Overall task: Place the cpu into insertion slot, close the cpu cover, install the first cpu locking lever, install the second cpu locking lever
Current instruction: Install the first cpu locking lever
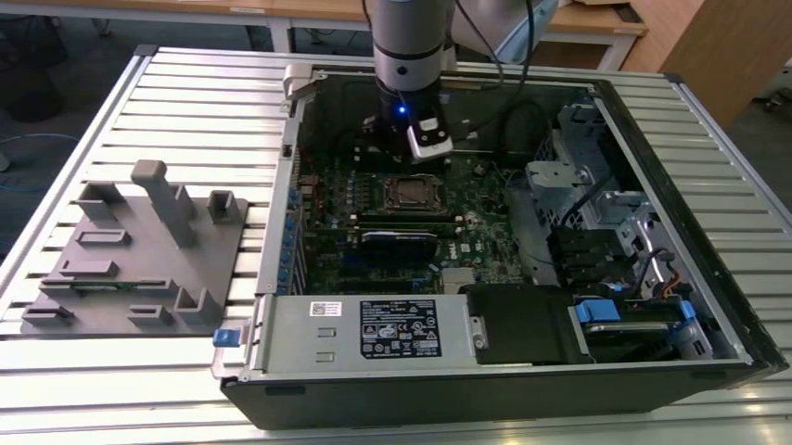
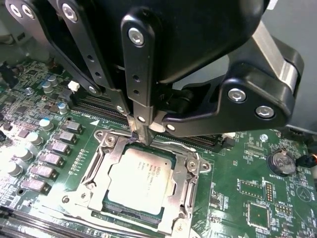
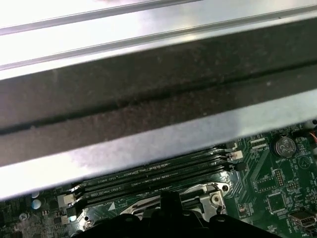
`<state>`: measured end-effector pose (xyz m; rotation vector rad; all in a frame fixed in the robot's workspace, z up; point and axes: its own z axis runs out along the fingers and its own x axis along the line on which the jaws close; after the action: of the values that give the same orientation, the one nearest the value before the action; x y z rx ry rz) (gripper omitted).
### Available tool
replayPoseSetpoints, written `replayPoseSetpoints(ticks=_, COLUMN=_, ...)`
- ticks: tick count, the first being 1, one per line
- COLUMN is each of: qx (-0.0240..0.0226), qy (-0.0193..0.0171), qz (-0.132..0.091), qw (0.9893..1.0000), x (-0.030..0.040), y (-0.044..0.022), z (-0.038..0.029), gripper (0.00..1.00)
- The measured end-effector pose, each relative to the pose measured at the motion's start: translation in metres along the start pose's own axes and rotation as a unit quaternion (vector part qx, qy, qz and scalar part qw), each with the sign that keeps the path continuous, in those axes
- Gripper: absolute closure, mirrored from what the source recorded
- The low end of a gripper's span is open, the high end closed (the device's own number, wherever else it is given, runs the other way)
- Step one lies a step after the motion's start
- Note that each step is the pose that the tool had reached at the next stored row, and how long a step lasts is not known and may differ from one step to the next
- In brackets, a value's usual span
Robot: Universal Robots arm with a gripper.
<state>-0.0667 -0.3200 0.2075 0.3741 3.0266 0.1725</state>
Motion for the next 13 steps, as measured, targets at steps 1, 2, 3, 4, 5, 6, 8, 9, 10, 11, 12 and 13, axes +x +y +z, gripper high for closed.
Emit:
replayPoseSetpoints(ticks=1, qx=-0.0002, qy=0.0006, qz=-0.005, qw=1.0, x=0.0, y=0.0, z=0.0002, gripper=0.9)
replayPoseSetpoints(ticks=2, qx=-0.0003, qy=0.0012, qz=-0.01, qw=0.9999, x=0.0, y=0.0, z=0.0006, gripper=0.9)
replayPoseSetpoints(ticks=3, qx=-0.0005, qy=0.0018, qz=-0.016, qw=0.9999, x=0.0001, y=-0.0001, z=0.0009, gripper=0.9)
replayPoseSetpoints(ticks=4, qx=-0.0006, qy=0.0024, qz=-0.021, qw=0.9998, x=0.0001, y=-0.0001, z=0.0012, gripper=0.9)
replayPoseSetpoints(ticks=5, qx=-0.0003, qy=0.0029, qz=-0.027, qw=0.9996, x=0.0001, y=-0.0001, z=0.0015, gripper=0.9)
replayPoseSetpoints(ticks=6, qx=0.0009, qy=0.0032, qz=-0.032, qw=0.9995, x=0.0001, y=-0.0002, z=0.0017, gripper=0.9)
replayPoseSetpoints(ticks=8, qx=0.008, qy=0.0021, qz=-0.036, qw=0.9993, x=0.0001, y=-0.0002, z=0.0019, gripper=0.9)
replayPoseSetpoints(ticks=9, qx=0.0136, qy=0.001, qz=-0.038, qw=0.9992, x=0.0001, y=-0.0002, z=0.002, gripper=0.9)
replayPoseSetpoints(ticks=10, qx=0.0173, qy=0.0002, qz=-0.038, qw=0.9991, x=0.0001, y=-0.0002, z=0.002, gripper=0.9)
replayPoseSetpoints(ticks=11, qx=0.0184, qy=0.0, qz=-0.038, qw=0.9991, x=0.0001, y=-0.0002, z=0.002, gripper=0.9)
replayPoseSetpoints(ticks=12, qx=0.0186, qy=0.0, qz=-0.038, qw=0.9991, x=0.0001, y=-0.0002, z=0.002, gripper=0.9)
replayPoseSetpoints(ticks=13, qx=0.0188, qy=-0.0001, qz=-0.038, qw=0.9991, x=0.0001, y=-0.0003, z=0.002, gripper=0.9)
